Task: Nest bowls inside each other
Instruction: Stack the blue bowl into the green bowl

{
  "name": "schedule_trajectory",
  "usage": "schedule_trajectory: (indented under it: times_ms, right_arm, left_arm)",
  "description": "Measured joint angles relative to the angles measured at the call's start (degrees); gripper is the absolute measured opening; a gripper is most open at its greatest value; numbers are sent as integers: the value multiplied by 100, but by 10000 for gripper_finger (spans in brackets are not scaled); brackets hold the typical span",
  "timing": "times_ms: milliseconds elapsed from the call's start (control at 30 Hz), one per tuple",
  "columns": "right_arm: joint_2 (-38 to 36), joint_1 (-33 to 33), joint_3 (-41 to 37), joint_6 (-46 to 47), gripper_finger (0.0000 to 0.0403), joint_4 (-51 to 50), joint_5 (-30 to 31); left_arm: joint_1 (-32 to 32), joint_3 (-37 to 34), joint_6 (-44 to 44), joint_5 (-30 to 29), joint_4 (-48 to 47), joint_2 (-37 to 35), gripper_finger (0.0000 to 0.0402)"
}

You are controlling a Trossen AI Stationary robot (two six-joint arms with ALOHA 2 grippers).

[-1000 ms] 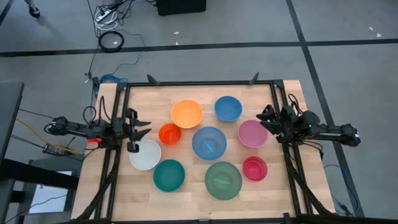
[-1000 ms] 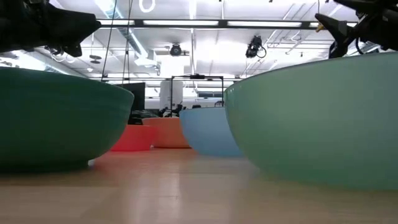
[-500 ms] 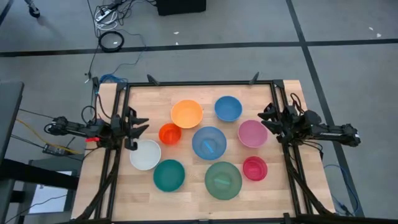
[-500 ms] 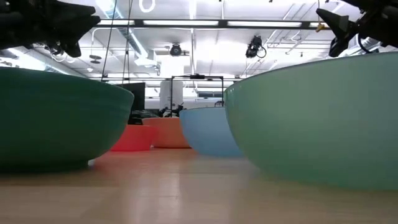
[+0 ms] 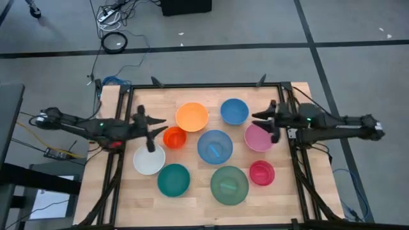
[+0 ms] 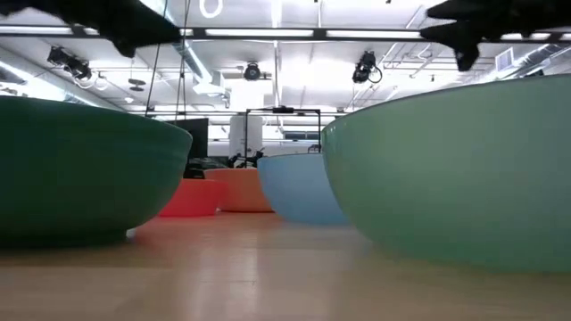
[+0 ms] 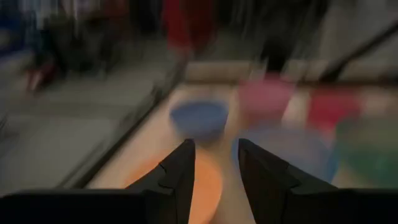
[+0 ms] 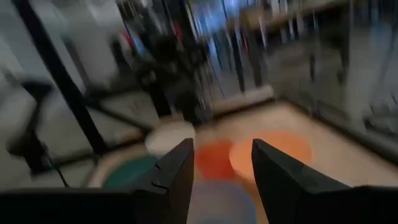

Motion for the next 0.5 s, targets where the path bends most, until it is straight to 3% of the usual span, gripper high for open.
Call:
schedule_trajectory:
  times_ms: [233, 367, 500]
  right_arm:
    - [2900, 359, 1898, 1582, 153, -2012, 1353]
    - [4259, 610, 2625, 2213, 153, -2495, 1144]
    - [5240, 733, 3302, 2680, 152, -3552, 1197]
  left_arm:
    - [36, 2025, -1748, -94, -3581, 1969, 130]
    - [36, 2601, -2521, 123, -4259, 2531, 130]
    - [36, 2808, -3033, 404, -4355, 2866, 130]
